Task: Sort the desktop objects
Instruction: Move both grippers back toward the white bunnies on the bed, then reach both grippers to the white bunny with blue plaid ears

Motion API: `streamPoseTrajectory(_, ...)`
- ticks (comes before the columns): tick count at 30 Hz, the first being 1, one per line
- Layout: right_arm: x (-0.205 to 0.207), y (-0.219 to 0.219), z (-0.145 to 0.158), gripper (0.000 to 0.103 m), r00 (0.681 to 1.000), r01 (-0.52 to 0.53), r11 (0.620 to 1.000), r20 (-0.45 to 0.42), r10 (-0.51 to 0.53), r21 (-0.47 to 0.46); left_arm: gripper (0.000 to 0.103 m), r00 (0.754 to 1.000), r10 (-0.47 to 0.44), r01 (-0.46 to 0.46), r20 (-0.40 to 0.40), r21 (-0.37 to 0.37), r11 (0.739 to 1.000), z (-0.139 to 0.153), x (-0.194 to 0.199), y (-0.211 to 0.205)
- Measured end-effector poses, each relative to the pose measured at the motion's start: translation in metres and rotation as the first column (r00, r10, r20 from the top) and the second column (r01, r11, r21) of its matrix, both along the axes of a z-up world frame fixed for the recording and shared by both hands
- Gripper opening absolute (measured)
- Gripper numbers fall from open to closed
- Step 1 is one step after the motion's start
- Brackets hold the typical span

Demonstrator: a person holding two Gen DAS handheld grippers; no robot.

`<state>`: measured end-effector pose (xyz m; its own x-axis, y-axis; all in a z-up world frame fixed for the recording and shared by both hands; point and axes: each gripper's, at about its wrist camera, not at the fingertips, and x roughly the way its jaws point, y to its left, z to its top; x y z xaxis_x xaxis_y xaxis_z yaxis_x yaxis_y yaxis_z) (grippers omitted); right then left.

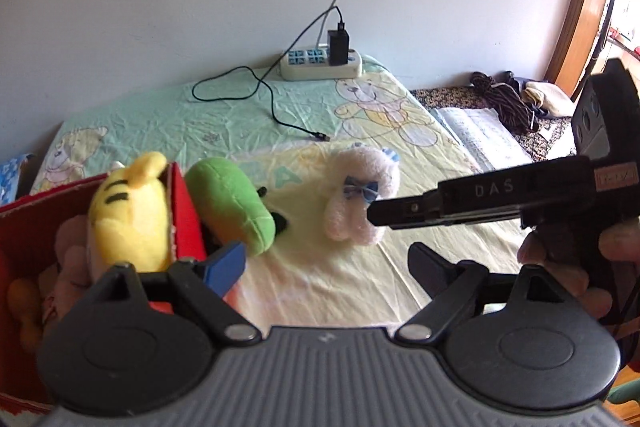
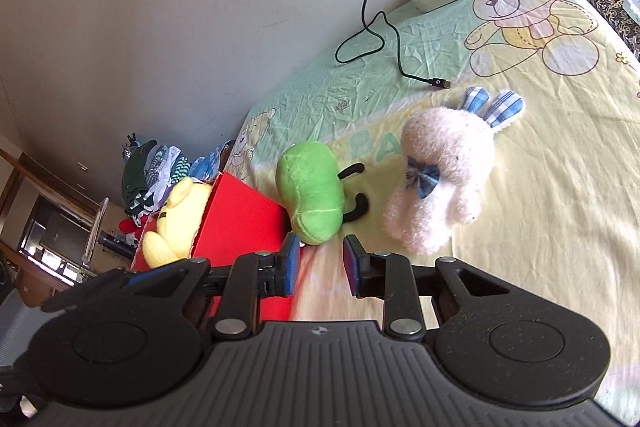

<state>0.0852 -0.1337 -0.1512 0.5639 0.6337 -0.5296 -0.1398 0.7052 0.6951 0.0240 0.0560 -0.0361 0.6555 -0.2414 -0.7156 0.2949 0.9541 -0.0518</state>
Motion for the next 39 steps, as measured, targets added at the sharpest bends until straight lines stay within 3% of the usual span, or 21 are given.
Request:
streamPoseTrajectory(3, 0.011, -0.008, -0.006, 0.028, 0.999, -0.014, 1.0, -0.033, 0.014, 0.014, 0.09, 0.999, 0.02, -0.02, -0.044, -0.016, 1.0, -0.017, 0.017, -0.01)
streamPoseTrajectory(10, 0.041, -0.013, -0.018, 0.028, 0.996, -0.037, 0.999, -0.075, 0.04, 0.036, 0.09, 0.992, 0.119, -0.115, -0.053, 0.067, 0.991, -0.047, 0.049, -0.027)
streamPoseTrajectory(13, 0.05, -0.014, -0.019, 0.029, 0.996, -0.044, 0.998, -0.082, 0.047, 0.04, 0.09, 0.991, 0.116, -0.11, -0.069, 0.088, 0.99, -0.056, 0.054, -0.03)
streamPoseTrajectory(17, 0.046, -0.022, -0.027, 0.029, 0.987, -0.084, 0.996, -0.131, 0.089, 0.043, 0.09, 0.994, 0.025, -0.022, -0.103, 0.031, 0.999, -0.052, 0.044, -0.027)
streamPoseTrajectory(24, 0.004, -0.076, -0.035, 0.029, 0.976, 0.027, 1.0, -0.215, -0.025, 0.009, 0.09, 0.977, -0.13, 0.121, -0.167, -0.062, 0.991, -0.037, 0.016, -0.008)
streamPoseTrajectory(28, -0.031, -0.085, -0.038, 0.028, 0.966, -0.009, 0.995, -0.257, -0.017, -0.1, 0.09, 0.942, -0.264, 0.26, -0.205, -0.046, 0.964, -0.032, -0.008, -0.009)
streamPoseTrajectory(31, -0.06, -0.083, -0.038, 0.028, 0.958, -0.059, 0.987, -0.287, 0.015, -0.147, 0.09, 0.901, -0.36, 0.358, -0.241, -0.054, 0.932, -0.033, -0.027, -0.012)
streamPoseTrajectory(33, -0.078, -0.08, -0.036, 0.028, 0.95, -0.105, 0.983, -0.307, 0.053, -0.154, 0.09, 0.879, -0.407, 0.41, -0.249, -0.04, 0.911, -0.037, -0.037, -0.017)
streamPoseTrajectory(35, -0.091, -0.072, -0.035, 0.028, 0.939, -0.169, 0.97, -0.327, 0.104, -0.176, 0.09, 0.873, -0.422, 0.437, -0.243, 0.009, 0.899, -0.043, -0.044, -0.025)
streamPoseTrajectory(39, -0.101, -0.049, -0.037, 0.028, 0.922, -0.28, 0.939, -0.329, 0.205, -0.201, 0.085, 0.892, -0.393, 0.426, -0.223, 0.126, 0.896, -0.059, -0.035, -0.041)
